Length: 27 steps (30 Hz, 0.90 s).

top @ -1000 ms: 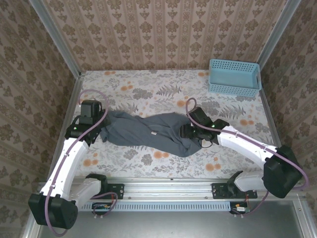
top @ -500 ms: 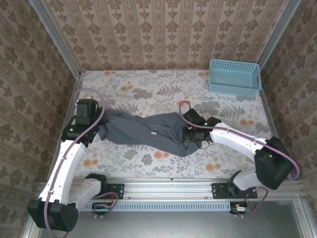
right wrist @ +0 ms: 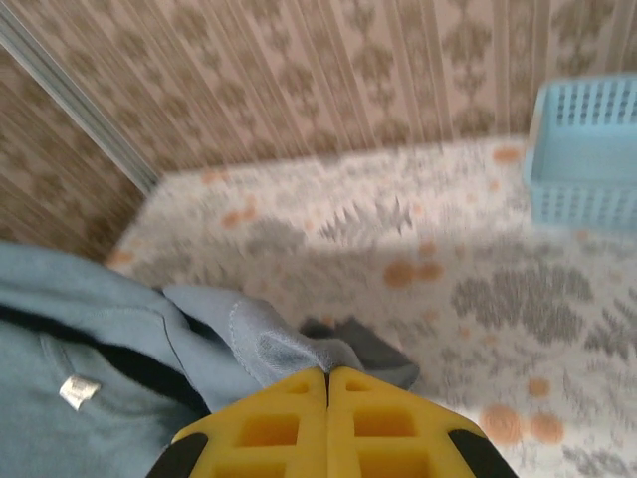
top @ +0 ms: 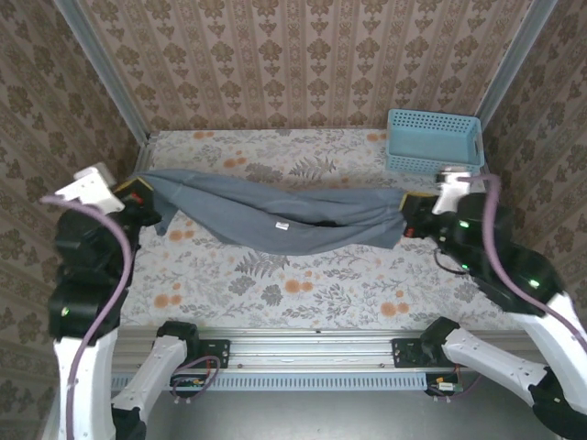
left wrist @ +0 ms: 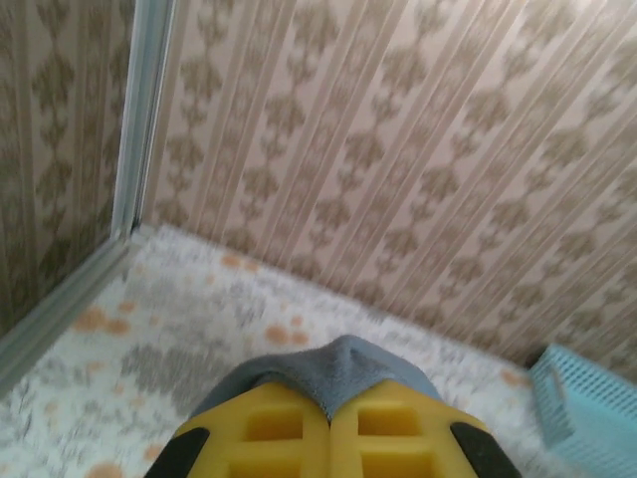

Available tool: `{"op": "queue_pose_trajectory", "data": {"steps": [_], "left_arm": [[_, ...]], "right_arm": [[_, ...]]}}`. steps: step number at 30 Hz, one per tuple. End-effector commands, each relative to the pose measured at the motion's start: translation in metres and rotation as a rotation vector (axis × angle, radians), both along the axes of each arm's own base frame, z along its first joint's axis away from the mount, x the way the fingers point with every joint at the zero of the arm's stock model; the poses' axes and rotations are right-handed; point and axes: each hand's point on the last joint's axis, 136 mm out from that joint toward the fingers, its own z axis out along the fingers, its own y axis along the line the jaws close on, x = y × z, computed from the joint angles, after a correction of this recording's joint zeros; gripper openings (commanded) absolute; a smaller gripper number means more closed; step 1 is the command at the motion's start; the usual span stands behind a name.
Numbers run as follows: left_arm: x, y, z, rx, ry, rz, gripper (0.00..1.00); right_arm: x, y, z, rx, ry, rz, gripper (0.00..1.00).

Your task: Fold the inside-out t-shirt

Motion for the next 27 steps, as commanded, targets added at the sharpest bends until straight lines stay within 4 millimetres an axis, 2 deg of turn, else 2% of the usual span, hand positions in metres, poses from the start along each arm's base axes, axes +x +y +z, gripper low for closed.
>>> {"op": "queue_pose_trajectory", "data": {"steps": [1,4,7,9,11,14,16,19,22,25,27], "left_arm": [[-0.046,0.013,0.056,-0.001,-0.198,0.022,0.00],[-0.068,0.010,0.089,-0.017,-0.317,-0.017,0.00],[-0.072,0.010,0.104,-0.021,-0.366,-0.016,0.00],[-0.063,0.010,0.106,-0.016,-0.360,-0.005,0.00],[-0.050,0.010,0.106,-0.010,-0.348,0.006,0.00],[-0.028,0.007,0.114,-0.006,-0.346,0.012,0.00],[-0.006,0.005,0.117,0.005,-0.327,0.024,0.00],[0.048,0.003,0.099,0.044,-0.239,0.074,0.00],[0.114,-0.001,0.058,0.088,-0.091,0.113,0.00],[0.173,-0.005,0.003,0.125,0.053,0.142,0.00],[0.208,0.000,-0.045,0.135,0.159,0.187,0.00]], "right_arm": [[-0.026,-0.027,0.052,0.007,-0.138,-0.026,0.00],[-0.041,-0.033,0.098,0.065,-0.249,-0.004,0.00],[-0.049,-0.040,0.131,0.084,-0.331,-0.012,0.00],[-0.046,-0.045,0.148,0.075,-0.373,-0.041,0.00],[-0.036,-0.046,0.158,0.046,-0.391,-0.087,0.00],[-0.010,-0.042,0.167,-0.015,-0.389,-0.151,0.00],[0.012,-0.038,0.169,-0.072,-0.387,-0.207,0.00],[0.053,-0.035,0.161,-0.189,-0.359,-0.326,0.00],[0.103,-0.029,0.133,-0.224,-0.279,-0.362,0.00],[0.162,-0.028,0.084,-0.214,-0.149,-0.365,0.00],[0.208,-0.027,0.038,-0.235,-0.062,-0.373,0.00]]}}
